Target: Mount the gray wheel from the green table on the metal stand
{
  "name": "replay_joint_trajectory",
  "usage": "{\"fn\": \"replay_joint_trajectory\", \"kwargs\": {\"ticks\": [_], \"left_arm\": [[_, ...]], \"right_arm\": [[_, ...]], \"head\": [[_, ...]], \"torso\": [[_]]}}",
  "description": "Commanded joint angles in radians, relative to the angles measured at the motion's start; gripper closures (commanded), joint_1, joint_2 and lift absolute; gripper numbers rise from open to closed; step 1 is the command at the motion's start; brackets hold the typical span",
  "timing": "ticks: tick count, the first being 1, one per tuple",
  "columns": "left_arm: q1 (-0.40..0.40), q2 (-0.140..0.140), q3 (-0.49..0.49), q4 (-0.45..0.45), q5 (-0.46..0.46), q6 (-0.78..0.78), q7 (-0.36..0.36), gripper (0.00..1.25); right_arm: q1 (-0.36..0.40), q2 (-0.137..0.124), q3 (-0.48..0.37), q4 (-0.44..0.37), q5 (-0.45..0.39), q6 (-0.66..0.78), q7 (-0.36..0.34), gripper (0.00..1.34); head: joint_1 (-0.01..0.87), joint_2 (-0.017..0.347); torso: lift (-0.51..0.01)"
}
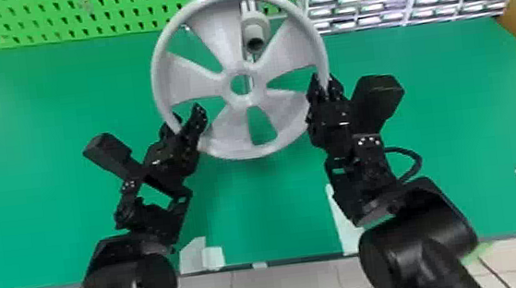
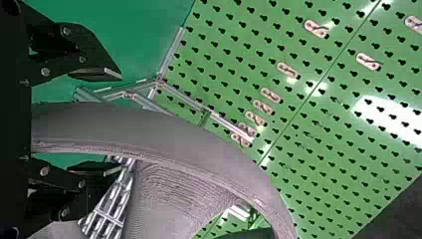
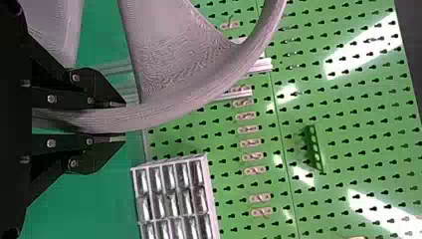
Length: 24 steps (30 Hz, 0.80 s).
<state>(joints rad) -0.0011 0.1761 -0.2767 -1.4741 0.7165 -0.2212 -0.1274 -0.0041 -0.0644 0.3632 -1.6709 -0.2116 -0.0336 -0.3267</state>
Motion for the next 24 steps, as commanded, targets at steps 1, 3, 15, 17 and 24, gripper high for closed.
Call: {"fn": "replay_joint_trajectory", "kwargs": {"ticks": [1, 3, 15, 17, 24], "left_arm": [[0.000, 0.000, 0.004, 0.000, -0.002, 0.003, 0.000, 0.70], [-0.002, 0.000, 0.007, 0.000, -0.003, 0.003, 0.000, 0.80], [-0.010, -0.001, 0.016, 0.001, -0.017, -0.009, 0.009, 0.97], [-0.014, -0.001, 0.014, 0.003, -0.020, -0.009, 0.011, 0.98], [-0.046, -0.001, 0.008, 0.020, -0.039, -0.009, 0.012, 0.98]], "right_arm": [[-0.001, 0.000, 0.002, 0.000, 0.000, 0.000, 0.000, 1.10], [-0.001, -0.002, 0.002, 0.000, 0.000, 0.000, 0.000, 1.10], [0.001, 0.000, -0.001, 0.000, 0.008, -0.009, 0.000, 1.10], [-0.001, 0.000, -0.001, 0.000, 0.012, -0.014, 0.000, 1.10], [-0.004, 0.003, -0.009, 0.005, 0.023, -0.025, 0.000, 1.10]], "head": [[0.868, 0.052], [0.868, 0.052], [0.868, 0.052], [0.868, 0.052], [0.868, 0.052]], "torso": [[-0.093], [-0.093], [-0.093], [-0.093], [-0.093]]}}
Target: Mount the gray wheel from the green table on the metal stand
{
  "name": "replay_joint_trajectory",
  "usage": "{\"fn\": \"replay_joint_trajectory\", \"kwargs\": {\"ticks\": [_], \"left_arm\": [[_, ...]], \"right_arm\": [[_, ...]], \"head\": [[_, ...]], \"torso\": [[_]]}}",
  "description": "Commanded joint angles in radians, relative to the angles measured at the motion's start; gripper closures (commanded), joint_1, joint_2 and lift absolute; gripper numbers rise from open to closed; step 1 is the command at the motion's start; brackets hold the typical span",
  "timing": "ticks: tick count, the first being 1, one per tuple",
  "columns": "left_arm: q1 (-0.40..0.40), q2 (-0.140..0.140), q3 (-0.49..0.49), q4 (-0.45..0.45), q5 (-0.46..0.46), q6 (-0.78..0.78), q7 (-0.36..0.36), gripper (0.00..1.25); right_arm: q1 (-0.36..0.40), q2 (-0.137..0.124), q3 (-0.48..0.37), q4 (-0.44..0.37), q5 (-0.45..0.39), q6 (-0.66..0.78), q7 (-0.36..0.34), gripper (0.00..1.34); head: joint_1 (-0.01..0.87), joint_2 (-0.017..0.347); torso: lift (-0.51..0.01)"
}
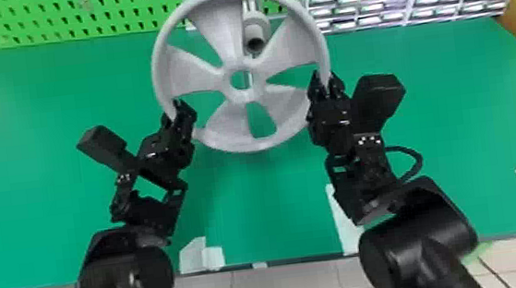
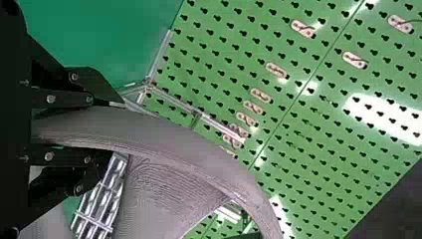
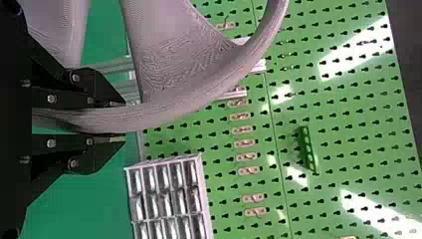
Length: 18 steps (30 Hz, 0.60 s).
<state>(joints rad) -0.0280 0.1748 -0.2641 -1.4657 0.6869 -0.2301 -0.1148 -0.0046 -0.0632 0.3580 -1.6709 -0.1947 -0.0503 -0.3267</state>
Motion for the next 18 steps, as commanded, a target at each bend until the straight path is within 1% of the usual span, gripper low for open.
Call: {"fn": "replay_joint_trajectory", "kwargs": {"ticks": [1, 5, 12, 18], "left_arm": [[-0.023, 0.000, -0.006, 0.018, -0.010, -0.002, 0.000, 0.98], [-0.047, 0.000, -0.018, 0.039, -0.024, -0.021, -0.003, 0.98], [-0.079, 0.000, -0.043, 0.073, -0.066, -0.046, -0.017, 0.98], [-0.093, 0.000, -0.055, 0.088, -0.089, -0.060, -0.020, 0.97]], "right_arm": [[-0.005, 0.002, -0.004, 0.008, 0.006, -0.014, 0.000, 1.10], [-0.011, 0.002, -0.007, 0.013, 0.014, -0.025, 0.000, 1.10], [-0.025, 0.002, -0.019, 0.046, 0.028, -0.077, 0.003, 1.10], [-0.029, 0.010, -0.045, 0.071, 0.035, -0.123, 0.038, 1.10]], "head": [[0.868, 0.052], [0.868, 0.052], [0.868, 0.052], [0.868, 0.052]], "torso": [[-0.093], [-0.093], [-0.093], [-0.093]]}}
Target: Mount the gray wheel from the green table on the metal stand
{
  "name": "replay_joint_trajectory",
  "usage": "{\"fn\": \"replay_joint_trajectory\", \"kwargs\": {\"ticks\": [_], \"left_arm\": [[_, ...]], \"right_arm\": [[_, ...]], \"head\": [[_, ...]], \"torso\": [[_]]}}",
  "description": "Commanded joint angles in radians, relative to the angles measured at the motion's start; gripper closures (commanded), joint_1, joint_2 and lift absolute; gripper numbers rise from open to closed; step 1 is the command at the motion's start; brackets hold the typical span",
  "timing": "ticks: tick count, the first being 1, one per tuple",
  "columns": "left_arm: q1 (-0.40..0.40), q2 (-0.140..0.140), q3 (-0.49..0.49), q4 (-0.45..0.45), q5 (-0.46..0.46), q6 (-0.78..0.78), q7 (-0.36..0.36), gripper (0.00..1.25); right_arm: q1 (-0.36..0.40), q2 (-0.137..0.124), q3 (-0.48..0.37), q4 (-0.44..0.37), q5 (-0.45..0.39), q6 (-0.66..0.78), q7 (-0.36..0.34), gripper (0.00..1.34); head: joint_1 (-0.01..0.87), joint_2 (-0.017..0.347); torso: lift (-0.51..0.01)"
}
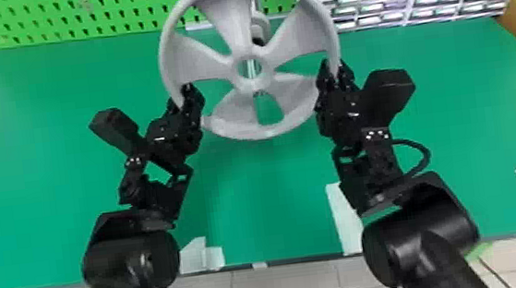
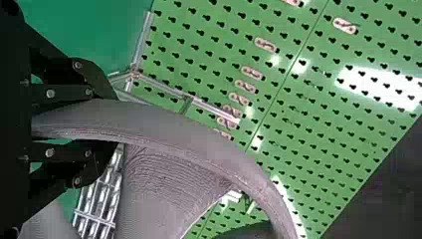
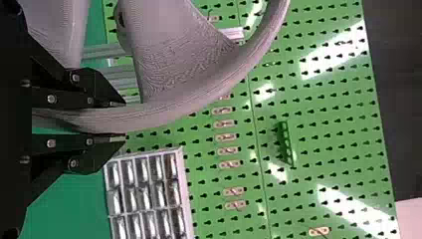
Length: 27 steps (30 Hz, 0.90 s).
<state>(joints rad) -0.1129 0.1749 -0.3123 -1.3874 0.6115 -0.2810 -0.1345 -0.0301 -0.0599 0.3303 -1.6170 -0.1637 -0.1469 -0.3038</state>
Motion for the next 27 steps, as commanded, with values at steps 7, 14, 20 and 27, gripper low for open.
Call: {"fn": "replay_joint_trajectory", "kwargs": {"ticks": [7, 14, 20, 27], "left_arm": [[-0.039, -0.002, -0.030, 0.044, -0.039, -0.043, -0.002, 0.97], [-0.074, -0.002, -0.048, 0.090, -0.073, -0.076, -0.002, 0.97], [-0.097, -0.008, -0.050, 0.136, -0.090, -0.109, -0.002, 0.97], [-0.117, -0.023, -0.027, 0.183, -0.115, -0.126, -0.019, 0.97]], "right_arm": [[-0.014, 0.023, -0.043, 0.065, 0.007, -0.086, 0.061, 1.10], [-0.033, 0.029, -0.053, 0.118, 0.009, -0.146, 0.080, 1.10], [-0.048, 0.035, -0.060, 0.152, 0.015, -0.172, 0.089, 1.10], [-0.063, 0.037, -0.063, 0.193, 0.023, -0.210, 0.092, 1.10]], "head": [[0.868, 0.052], [0.868, 0.052], [0.868, 0.052], [0.868, 0.052]], "torso": [[-0.093], [-0.093], [-0.093], [-0.093]]}}
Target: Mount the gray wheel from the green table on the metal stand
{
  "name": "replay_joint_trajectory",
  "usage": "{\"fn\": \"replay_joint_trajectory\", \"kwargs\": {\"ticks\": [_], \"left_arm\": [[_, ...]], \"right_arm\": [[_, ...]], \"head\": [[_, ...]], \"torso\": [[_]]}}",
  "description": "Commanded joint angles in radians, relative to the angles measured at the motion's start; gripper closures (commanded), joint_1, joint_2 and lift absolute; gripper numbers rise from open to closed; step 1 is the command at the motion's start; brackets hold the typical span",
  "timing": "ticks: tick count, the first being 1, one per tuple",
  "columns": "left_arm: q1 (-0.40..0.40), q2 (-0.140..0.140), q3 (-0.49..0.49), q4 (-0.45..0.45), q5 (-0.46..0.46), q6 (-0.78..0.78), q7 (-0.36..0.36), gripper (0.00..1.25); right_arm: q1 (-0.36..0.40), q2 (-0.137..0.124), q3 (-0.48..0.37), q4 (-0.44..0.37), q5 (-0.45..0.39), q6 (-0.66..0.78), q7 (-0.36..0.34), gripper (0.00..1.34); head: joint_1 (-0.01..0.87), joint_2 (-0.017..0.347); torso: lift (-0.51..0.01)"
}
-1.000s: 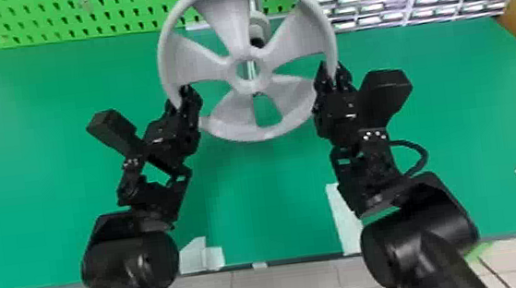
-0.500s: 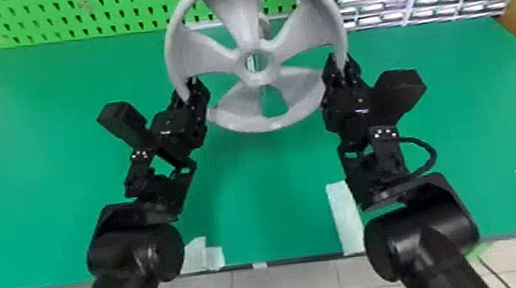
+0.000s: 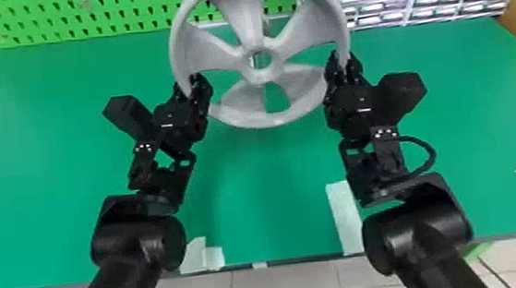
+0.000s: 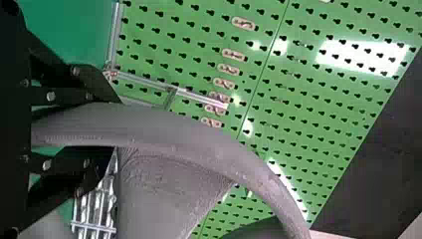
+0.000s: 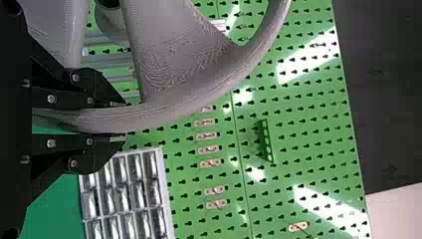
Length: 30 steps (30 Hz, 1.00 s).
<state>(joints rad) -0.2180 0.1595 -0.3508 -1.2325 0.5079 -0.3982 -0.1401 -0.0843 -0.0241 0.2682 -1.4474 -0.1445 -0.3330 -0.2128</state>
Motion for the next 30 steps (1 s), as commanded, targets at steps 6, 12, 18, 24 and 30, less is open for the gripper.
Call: {"fn": "replay_joint_trajectory", "kwargs": {"ticks": [6, 12, 18, 24, 30], "left_arm": [[-0.040, -0.011, 0.015, 0.065, -0.048, -0.031, -0.022, 0.97], [-0.066, -0.014, 0.013, 0.111, -0.054, -0.061, -0.022, 0.97], [-0.084, -0.018, 0.016, 0.139, -0.071, -0.070, -0.022, 0.97], [-0.106, -0.024, 0.018, 0.179, -0.080, -0.082, -0.022, 0.97], [-0.130, -0.028, 0.023, 0.211, -0.086, -0.090, -0.022, 0.97]], "right_arm": [[-0.032, 0.006, 0.000, 0.065, 0.013, -0.064, 0.003, 1.10], [-0.052, 0.009, 0.005, 0.096, 0.017, -0.086, 0.003, 1.10], [-0.063, 0.010, 0.011, 0.116, 0.020, -0.104, 0.003, 1.10], [-0.077, 0.012, 0.011, 0.136, 0.023, -0.118, 0.003, 1.10], [-0.092, 0.013, 0.016, 0.154, 0.023, -0.127, 0.003, 1.10]], "head": [[0.868, 0.052], [0.868, 0.052], [0.868, 0.052], [0.868, 0.052], [0.868, 0.052]], "torso": [[-0.093], [-0.093], [-0.093], [-0.093], [-0.093]]}}
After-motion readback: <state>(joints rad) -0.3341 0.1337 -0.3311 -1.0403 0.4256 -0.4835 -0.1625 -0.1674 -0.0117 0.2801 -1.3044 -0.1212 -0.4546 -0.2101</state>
